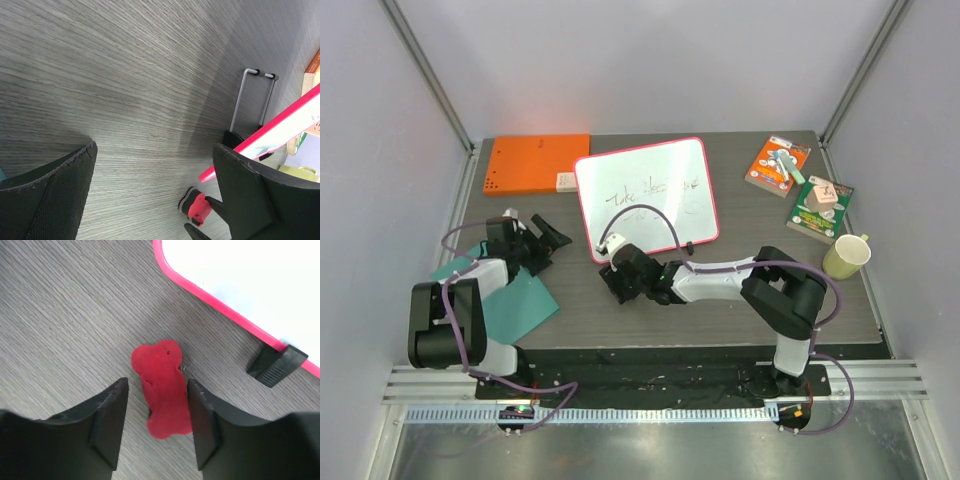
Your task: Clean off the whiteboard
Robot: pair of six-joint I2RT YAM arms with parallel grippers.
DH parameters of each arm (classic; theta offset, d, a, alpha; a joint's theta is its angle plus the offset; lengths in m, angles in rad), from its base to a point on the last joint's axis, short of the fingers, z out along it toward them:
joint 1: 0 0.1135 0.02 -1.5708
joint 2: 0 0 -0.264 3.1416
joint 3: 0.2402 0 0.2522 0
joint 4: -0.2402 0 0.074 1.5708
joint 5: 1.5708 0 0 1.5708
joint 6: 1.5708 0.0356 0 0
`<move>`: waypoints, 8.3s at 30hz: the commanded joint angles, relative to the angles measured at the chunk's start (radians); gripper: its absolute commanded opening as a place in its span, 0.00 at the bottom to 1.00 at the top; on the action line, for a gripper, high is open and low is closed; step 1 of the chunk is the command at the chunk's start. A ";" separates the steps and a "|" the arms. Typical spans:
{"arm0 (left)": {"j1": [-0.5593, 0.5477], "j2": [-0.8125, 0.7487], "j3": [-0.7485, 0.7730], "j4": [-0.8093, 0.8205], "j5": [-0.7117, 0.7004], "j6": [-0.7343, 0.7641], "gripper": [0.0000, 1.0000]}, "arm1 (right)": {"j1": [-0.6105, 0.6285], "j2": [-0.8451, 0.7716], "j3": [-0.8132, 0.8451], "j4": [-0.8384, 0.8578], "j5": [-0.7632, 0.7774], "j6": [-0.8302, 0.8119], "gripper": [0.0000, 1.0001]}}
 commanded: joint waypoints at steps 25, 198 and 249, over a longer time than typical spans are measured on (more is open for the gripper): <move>-0.039 0.023 0.118 0.243 0.049 -0.050 1.00 | -0.133 -0.181 -0.023 0.025 -0.056 0.053 0.15; -0.151 0.588 0.348 1.134 0.472 -0.124 0.00 | -0.118 0.354 0.246 0.084 0.084 -0.112 0.01; -0.165 0.580 0.360 1.065 0.477 -0.078 0.00 | -0.072 0.468 0.524 -0.365 0.255 0.046 0.01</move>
